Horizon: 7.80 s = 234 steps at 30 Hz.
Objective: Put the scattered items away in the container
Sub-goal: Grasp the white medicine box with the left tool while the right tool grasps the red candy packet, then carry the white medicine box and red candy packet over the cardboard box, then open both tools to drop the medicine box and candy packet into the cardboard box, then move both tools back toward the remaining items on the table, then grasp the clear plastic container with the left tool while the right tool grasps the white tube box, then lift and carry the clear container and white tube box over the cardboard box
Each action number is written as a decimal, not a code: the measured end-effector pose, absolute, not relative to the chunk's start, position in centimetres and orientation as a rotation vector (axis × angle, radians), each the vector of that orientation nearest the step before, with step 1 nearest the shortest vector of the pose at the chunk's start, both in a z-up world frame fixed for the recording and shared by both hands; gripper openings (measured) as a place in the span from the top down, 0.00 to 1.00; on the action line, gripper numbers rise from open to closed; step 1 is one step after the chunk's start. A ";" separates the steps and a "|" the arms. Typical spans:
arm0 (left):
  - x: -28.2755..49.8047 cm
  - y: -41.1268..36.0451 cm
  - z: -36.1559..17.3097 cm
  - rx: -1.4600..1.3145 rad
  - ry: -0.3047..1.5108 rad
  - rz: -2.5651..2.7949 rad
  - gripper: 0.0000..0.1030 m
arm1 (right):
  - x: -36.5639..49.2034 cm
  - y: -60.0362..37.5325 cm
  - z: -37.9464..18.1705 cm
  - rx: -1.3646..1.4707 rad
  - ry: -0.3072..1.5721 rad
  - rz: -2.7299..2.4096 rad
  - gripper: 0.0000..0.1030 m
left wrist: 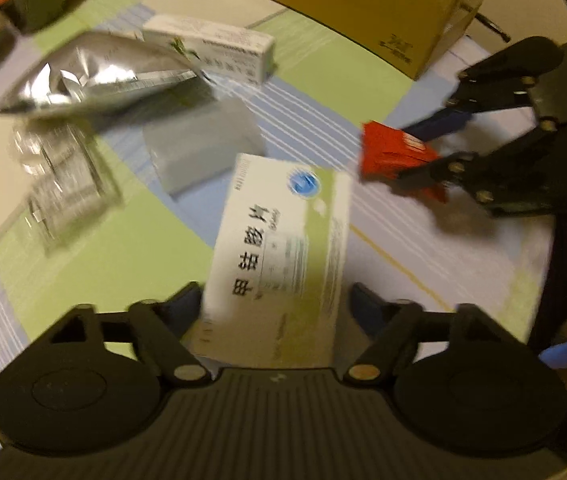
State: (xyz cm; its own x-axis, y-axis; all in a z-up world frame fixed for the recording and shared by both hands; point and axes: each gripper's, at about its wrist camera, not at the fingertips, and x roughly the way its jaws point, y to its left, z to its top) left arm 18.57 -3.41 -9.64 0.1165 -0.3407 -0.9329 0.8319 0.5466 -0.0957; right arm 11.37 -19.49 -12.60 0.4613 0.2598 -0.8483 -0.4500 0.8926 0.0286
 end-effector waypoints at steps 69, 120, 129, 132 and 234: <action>16.9 -25.6 6.1 0.165 0.920 -0.758 0.35 | 9.9 -40.3 4.1 -0.010 0.691 0.022 0.67; 23.7 -27.6 2.6 0.078 0.903 -0.630 0.19 | 16.3 -42.5 -0.4 -0.001 0.756 0.052 0.66; 23.2 -25.3 2.4 0.051 0.900 -0.605 0.18 | 14.8 -42.7 -0.3 0.020 0.732 0.050 0.16; 22.8 -24.1 2.3 0.045 0.901 -0.592 0.18 | 14.1 -42.6 -0.3 0.027 0.738 0.044 0.16; 16.0 -4.7 -10.7 0.226 0.923 -0.496 0.28 | 12.0 -22.2 -11.7 -0.103 1.109 0.343 0.71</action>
State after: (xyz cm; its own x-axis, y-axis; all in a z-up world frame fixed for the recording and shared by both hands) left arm 16.03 -4.71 -10.70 0.5013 -0.3120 -0.8071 0.5012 0.8650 -0.0231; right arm 12.05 -22.19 -11.71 0.3993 0.2197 -0.8901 -0.3213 0.9428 0.0886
